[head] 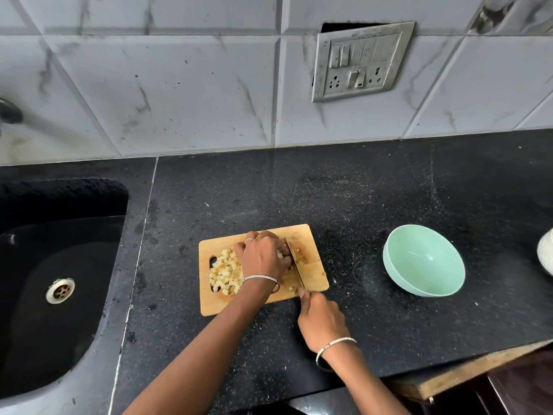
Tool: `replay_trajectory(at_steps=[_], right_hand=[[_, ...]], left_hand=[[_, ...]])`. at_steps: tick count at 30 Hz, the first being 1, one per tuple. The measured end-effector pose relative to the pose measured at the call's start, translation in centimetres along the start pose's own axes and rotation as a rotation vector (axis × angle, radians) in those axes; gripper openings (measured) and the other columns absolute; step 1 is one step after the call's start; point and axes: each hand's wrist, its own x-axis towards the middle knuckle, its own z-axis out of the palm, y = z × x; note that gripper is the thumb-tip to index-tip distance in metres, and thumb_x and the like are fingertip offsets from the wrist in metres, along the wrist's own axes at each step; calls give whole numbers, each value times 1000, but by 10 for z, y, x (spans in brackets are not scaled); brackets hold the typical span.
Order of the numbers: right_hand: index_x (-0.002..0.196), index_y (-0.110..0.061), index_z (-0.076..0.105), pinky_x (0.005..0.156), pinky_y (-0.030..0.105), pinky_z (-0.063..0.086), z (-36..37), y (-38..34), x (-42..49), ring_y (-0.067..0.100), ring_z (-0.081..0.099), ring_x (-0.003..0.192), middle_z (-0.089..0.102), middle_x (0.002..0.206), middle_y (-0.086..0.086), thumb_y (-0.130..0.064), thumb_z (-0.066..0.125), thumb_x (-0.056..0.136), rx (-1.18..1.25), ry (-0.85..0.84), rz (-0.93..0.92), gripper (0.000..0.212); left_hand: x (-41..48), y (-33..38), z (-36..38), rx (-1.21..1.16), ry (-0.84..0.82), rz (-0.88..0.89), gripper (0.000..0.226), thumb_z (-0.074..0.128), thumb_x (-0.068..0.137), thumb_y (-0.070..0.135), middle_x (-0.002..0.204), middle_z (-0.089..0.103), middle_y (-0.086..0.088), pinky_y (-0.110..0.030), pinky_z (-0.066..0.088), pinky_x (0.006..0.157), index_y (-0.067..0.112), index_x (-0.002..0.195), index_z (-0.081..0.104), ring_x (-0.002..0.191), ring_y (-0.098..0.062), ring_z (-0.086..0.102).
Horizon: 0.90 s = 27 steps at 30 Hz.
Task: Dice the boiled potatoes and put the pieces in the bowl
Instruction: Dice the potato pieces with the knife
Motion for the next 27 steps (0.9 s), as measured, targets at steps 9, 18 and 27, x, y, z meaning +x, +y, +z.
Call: replay_trajectory(at_steps=[9, 18, 27], right_hand=[[64, -17, 53, 46, 24, 29, -15, 36, -13, 8, 42, 44, 48, 50, -6, -52, 31, 101, 347, -71, 12, 55], [91, -19, 59, 80, 39, 45, -4, 37, -11, 31, 60, 98, 67, 93, 7, -50, 19, 103, 87, 25, -65, 52], [98, -20, 59, 81, 43, 49, 3, 39, -8, 33, 62, 94, 66, 93, 7, -53, 18, 101, 87, 49, -74, 53]], left_hand=[[-6, -1, 8, 12, 78, 3, 10, 68, 76, 37, 110, 63, 14, -39, 25, 83, 31, 82, 73, 107, -16, 46], [-11, -6, 10, -18, 103, 30, 12, 64, 81, 39, 112, 63, 13, -41, 27, 89, 33, 90, 69, 107, -16, 48], [-9, -16, -5, -96, 116, 21, 11, 64, 83, 34, 111, 63, 15, -37, 25, 82, 38, 93, 68, 107, -16, 50]])
